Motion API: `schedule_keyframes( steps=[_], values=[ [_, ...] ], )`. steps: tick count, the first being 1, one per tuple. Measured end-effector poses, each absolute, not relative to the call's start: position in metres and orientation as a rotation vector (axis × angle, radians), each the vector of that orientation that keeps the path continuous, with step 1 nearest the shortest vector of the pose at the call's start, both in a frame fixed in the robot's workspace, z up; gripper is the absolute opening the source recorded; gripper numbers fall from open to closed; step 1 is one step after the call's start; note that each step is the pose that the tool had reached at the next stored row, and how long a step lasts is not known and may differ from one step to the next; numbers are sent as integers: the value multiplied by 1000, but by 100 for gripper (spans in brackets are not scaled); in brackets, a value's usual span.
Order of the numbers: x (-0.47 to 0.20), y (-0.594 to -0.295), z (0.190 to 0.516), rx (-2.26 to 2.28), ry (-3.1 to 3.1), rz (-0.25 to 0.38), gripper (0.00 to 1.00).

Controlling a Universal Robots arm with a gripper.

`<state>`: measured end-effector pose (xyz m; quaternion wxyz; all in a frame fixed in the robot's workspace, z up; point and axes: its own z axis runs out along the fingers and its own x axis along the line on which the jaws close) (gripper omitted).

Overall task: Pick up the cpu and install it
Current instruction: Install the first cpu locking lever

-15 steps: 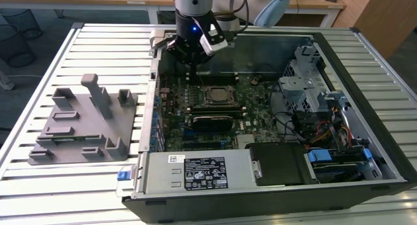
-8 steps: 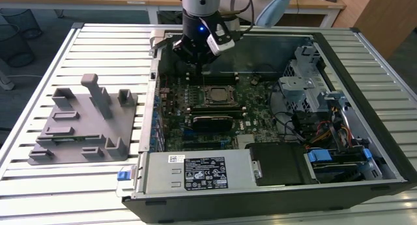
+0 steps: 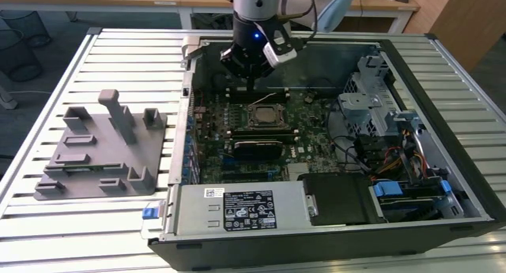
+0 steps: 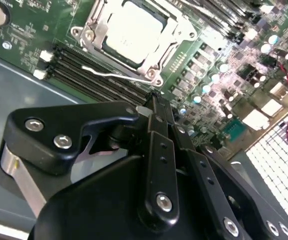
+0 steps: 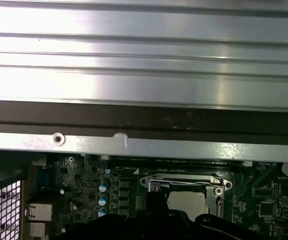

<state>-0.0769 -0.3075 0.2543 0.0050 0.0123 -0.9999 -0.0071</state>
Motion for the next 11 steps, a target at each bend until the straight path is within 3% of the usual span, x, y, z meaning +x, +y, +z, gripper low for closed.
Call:
schedule_keyframes(
  steps=[4, 11],
  values=[
    [-76, -308, 252, 39, -3132, -60, 11],
    [-76, -309, 248, 40, -3154, -74, 11]
  ],
)
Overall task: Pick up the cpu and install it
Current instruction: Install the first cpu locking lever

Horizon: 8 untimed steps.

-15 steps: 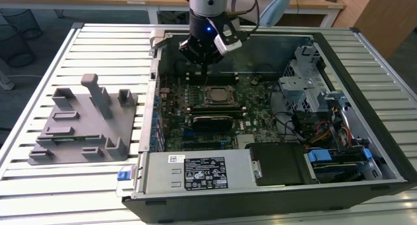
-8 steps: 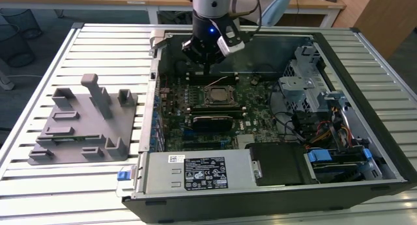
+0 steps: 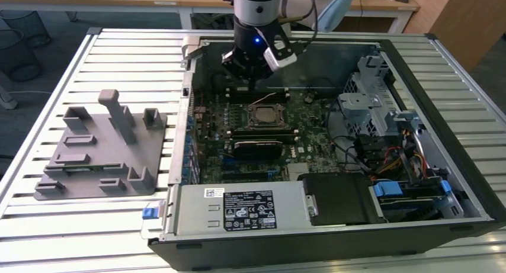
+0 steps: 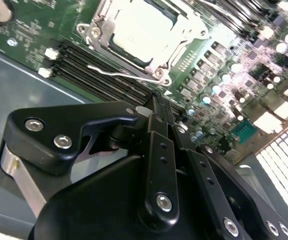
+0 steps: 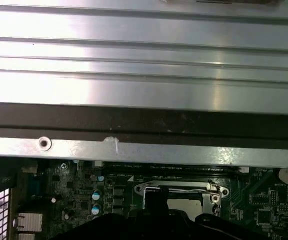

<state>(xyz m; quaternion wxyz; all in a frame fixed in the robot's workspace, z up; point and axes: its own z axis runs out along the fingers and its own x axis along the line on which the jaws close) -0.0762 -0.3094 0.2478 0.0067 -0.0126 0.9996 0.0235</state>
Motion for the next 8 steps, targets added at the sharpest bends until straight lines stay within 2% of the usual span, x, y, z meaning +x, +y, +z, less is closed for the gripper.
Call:
schedule_keyframes(
  steps=[8],
  values=[
    [-76, -310, 241, -40, 3107, 73, 11]
  ],
)
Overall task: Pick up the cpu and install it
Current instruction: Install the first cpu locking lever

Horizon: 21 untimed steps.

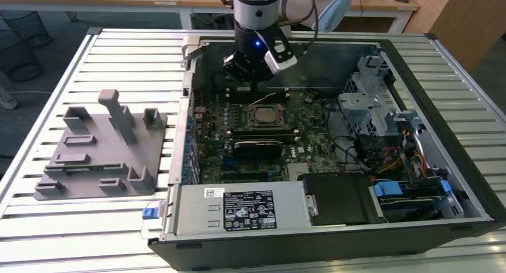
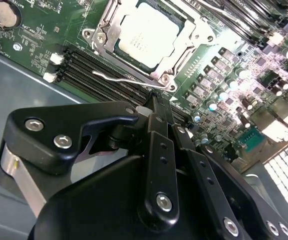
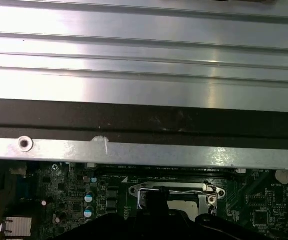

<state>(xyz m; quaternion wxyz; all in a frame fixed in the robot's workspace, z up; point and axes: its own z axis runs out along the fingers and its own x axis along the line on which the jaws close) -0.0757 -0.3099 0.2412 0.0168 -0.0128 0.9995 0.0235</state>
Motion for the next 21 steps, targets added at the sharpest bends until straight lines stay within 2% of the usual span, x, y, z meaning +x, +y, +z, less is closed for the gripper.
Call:
schedule_keyframes(
  steps=[21],
  values=[
    [-59, -309, 233, -40, 3107, 73, 11]
  ],
)
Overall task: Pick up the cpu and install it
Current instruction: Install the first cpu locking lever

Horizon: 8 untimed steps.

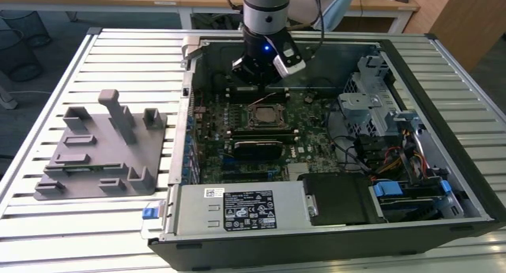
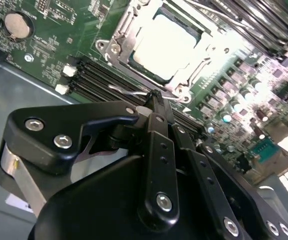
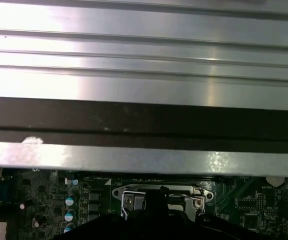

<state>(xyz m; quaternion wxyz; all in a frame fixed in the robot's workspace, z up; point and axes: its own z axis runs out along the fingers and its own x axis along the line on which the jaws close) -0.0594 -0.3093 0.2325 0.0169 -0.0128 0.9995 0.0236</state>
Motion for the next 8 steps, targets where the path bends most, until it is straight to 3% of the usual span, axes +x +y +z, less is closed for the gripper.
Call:
schedule_keyframes(
  steps=[8],
  values=[
    [-55, -307, 226, -94, 3107, 74, 11]
  ],
)
